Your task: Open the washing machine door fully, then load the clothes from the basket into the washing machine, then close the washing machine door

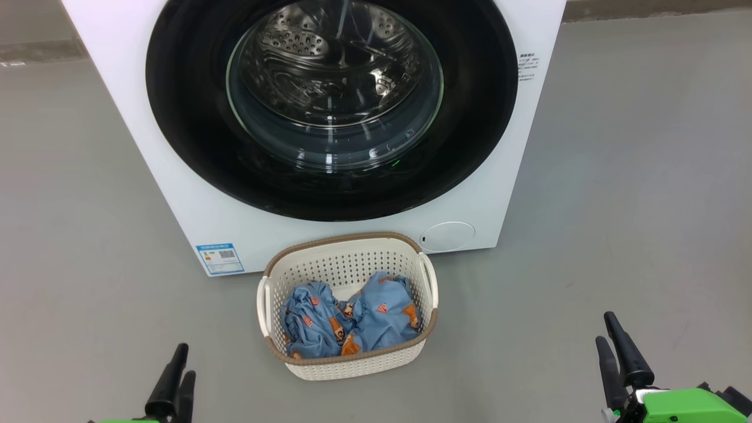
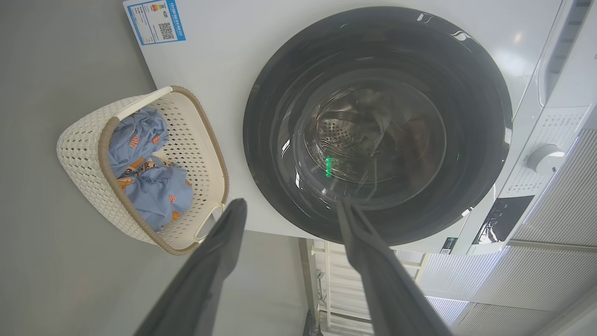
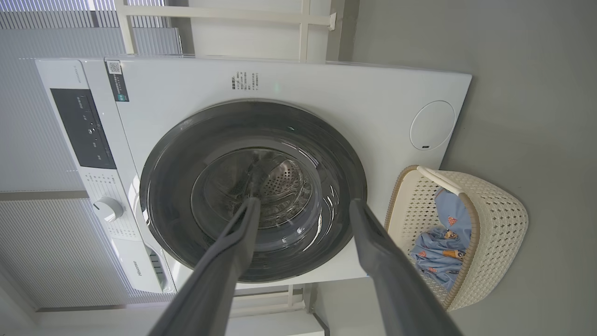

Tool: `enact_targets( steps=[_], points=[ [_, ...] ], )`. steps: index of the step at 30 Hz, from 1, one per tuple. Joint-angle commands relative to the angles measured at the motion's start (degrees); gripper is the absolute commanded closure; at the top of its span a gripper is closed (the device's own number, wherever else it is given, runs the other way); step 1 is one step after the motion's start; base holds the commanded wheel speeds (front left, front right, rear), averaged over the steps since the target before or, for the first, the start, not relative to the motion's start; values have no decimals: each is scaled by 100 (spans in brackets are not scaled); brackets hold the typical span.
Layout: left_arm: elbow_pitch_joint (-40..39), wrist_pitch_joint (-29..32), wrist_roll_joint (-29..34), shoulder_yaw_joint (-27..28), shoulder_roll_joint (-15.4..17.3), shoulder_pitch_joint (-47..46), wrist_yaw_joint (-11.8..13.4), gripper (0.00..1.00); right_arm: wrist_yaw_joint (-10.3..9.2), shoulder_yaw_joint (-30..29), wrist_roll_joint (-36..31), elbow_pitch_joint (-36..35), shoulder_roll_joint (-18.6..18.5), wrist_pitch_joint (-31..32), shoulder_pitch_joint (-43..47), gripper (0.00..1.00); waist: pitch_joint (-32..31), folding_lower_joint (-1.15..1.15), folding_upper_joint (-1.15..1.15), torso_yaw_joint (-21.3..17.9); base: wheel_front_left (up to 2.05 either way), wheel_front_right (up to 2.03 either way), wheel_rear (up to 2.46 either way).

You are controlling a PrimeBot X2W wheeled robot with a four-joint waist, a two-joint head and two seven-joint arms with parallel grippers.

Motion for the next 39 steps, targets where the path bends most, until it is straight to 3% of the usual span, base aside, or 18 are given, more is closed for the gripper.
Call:
enact_targets(
  steps=[1, 18, 39],
  points=[
    [-200, -56, 95, 4, 119, -255, -22, 0, 2, 75, -107, -173, -71, -54, -283, 0, 1, -1, 0, -2, 0, 0, 0],
    [-340, -424, 685, -320, 400, -413, -29, 0, 3, 410, -811, -194, -193, -370, -560, 0, 0, -1, 0, -34, 0, 0, 0],
    [-531, -762, 2188, -495, 605, -517, -37, 0, 5, 673, -2268, -220, -269, -709, -802, 0, -1, -1, 0, -74, 0, 0, 0]
  ],
)
